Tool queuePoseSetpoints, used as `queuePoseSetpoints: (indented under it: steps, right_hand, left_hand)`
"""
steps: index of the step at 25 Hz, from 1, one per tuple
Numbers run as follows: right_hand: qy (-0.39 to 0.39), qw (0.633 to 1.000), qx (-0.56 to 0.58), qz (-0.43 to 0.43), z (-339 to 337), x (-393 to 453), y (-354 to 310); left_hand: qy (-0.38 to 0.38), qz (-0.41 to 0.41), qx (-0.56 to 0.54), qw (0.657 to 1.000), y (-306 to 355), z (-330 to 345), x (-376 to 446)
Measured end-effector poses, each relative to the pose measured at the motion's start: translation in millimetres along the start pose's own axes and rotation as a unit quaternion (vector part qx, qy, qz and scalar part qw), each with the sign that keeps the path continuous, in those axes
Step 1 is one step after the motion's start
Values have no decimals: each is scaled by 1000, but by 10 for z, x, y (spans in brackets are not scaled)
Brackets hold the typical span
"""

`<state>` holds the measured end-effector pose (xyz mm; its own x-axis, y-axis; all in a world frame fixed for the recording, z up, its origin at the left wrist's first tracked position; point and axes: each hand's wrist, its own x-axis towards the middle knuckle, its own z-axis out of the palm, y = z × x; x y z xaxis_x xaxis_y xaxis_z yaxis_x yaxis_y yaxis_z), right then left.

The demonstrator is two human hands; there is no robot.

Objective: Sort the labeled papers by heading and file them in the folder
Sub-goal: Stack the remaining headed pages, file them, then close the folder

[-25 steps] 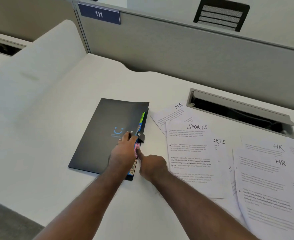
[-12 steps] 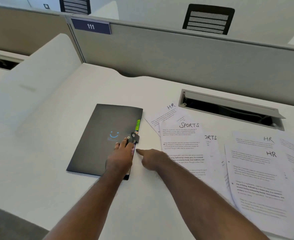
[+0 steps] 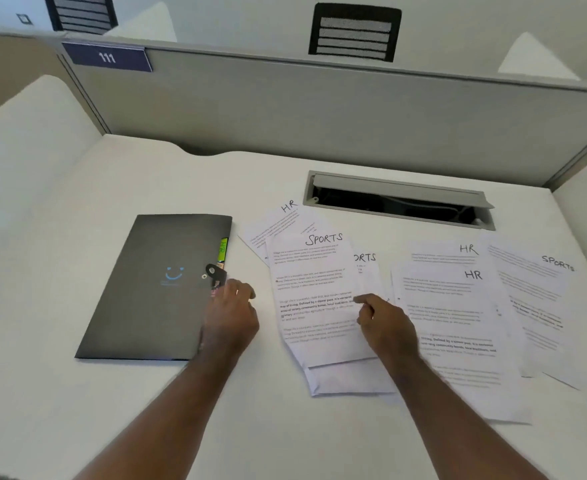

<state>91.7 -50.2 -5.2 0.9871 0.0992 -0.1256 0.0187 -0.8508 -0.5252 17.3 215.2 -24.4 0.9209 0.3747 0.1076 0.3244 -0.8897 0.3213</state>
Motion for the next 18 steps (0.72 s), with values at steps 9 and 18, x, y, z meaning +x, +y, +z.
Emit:
queuePoseSetpoints:
  steps: [9, 18]
  right_hand:
    - [49, 965, -165, 197, -561, -142, 1540]
    - [35, 940, -144, 306, -913, -147, 1989]
  left_hand:
    - [-193, -313, -112, 923, 818, 200, -13]
    - [-220, -325, -108, 913, 926, 372, 32]
